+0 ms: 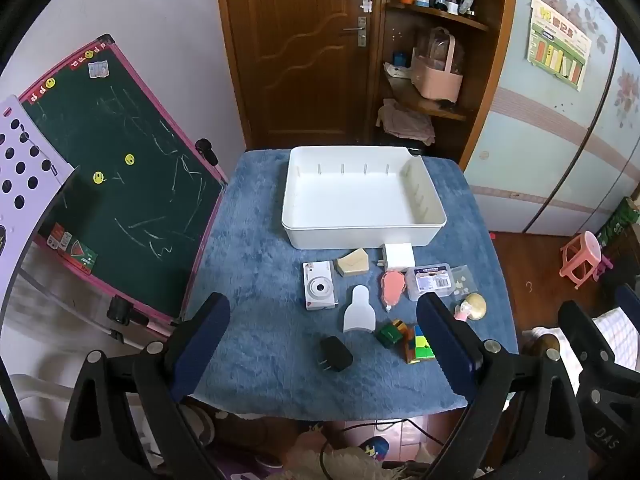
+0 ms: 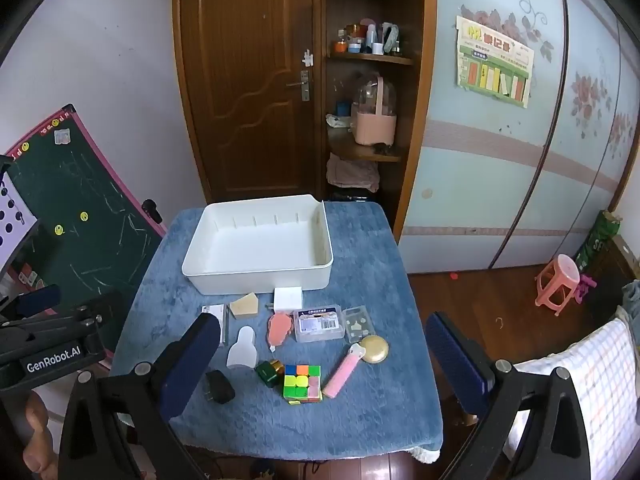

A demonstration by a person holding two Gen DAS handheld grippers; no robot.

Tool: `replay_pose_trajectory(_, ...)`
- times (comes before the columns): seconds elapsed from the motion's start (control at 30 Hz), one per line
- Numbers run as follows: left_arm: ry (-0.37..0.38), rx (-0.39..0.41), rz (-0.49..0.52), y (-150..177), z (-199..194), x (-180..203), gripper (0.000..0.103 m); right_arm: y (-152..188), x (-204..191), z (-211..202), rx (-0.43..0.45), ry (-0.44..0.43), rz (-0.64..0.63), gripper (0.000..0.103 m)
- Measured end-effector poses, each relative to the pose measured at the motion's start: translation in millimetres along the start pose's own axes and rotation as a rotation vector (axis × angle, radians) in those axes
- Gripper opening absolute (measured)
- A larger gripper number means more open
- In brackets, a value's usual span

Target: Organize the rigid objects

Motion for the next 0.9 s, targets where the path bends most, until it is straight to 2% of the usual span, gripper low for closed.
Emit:
replay_pose_trajectory(0.5, 0.008, 0.0, 0.002, 0, 0, 1, 0.095, -3, -2, 4, 0.001, 0.011, 0.003, 0.103)
replay_pose_trajectory(0.53, 0.007, 0.0, 0.001, 0, 0, 1, 0.095, -11, -1, 0, 0.002, 0.009, 0.004, 0.103)
replay_pose_trajectory(0.9, 0.011, -0.01, 0.001, -4, 5, 13, 0.095, -1, -2, 4, -0.007, 0.0, 0.009, 0.103)
Point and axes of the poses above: each gripper's, at about its wrist camera, not at the fingertips, and z roughly the way its jaws point, x to its right, y to its underside, the point moved 2 cm from there along z, roughly the way its jaws point, and after that the axes turned 7 degrees about y, right-handed, at the moved point
